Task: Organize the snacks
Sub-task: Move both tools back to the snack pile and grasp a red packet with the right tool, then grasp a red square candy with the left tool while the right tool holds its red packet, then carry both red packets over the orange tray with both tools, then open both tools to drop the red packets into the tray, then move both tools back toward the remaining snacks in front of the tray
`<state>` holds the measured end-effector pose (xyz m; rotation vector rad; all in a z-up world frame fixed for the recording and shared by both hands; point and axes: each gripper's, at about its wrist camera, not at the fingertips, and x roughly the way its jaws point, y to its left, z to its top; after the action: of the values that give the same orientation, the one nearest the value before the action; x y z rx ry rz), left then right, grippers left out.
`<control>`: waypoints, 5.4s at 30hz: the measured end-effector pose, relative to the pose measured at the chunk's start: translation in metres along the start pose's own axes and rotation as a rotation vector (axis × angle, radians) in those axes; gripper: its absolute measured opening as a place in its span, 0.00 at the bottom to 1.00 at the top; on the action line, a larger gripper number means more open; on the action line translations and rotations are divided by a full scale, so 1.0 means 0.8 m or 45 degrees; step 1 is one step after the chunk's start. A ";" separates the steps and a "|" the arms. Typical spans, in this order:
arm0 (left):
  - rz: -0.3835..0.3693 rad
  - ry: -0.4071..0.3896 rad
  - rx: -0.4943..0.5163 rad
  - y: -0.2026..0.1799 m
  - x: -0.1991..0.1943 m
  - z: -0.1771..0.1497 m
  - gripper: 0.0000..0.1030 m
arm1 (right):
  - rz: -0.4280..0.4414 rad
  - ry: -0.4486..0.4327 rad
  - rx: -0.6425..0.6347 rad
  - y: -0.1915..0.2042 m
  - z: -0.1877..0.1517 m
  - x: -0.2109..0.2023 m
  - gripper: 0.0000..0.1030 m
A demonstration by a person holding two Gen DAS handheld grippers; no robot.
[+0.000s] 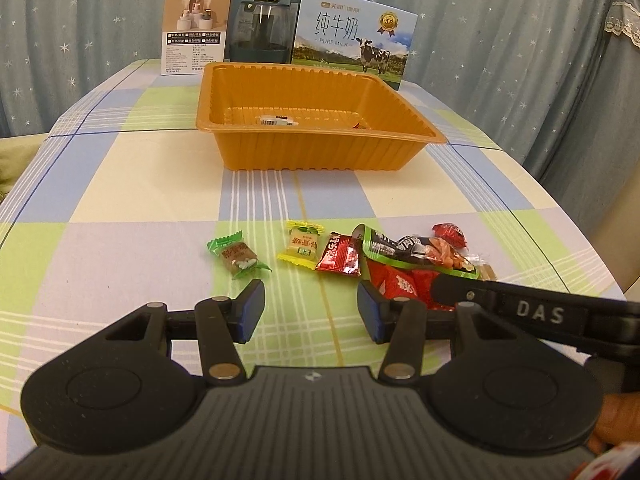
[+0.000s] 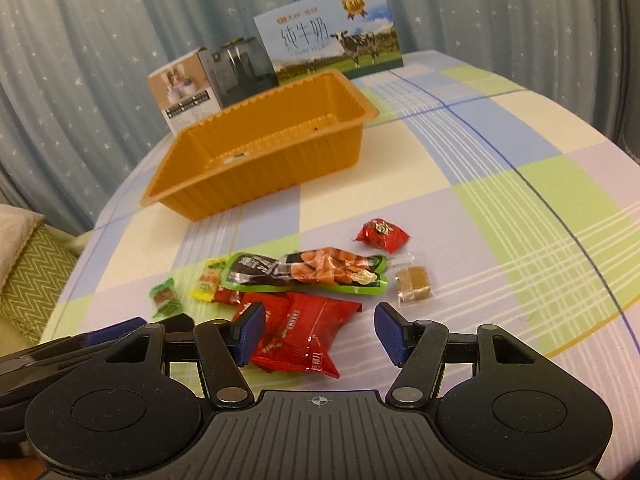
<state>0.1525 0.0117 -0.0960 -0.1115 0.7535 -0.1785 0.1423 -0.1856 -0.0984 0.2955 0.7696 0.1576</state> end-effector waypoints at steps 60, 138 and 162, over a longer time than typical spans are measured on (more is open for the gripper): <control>-0.006 0.068 0.374 -0.080 0.036 -0.020 0.23 | -0.062 -0.054 -0.039 -0.039 -0.019 -0.033 0.29; 0.056 -0.204 -0.023 0.069 0.120 0.204 0.47 | 0.137 -0.223 -0.114 0.024 0.206 0.133 0.30; 0.097 -0.194 -0.034 0.088 0.107 0.192 0.47 | 0.216 -0.321 0.025 0.009 0.213 0.118 0.73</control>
<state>0.3279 0.0688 -0.0537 -0.1200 0.6075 -0.0867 0.3289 -0.1902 -0.0428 0.3917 0.4963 0.2672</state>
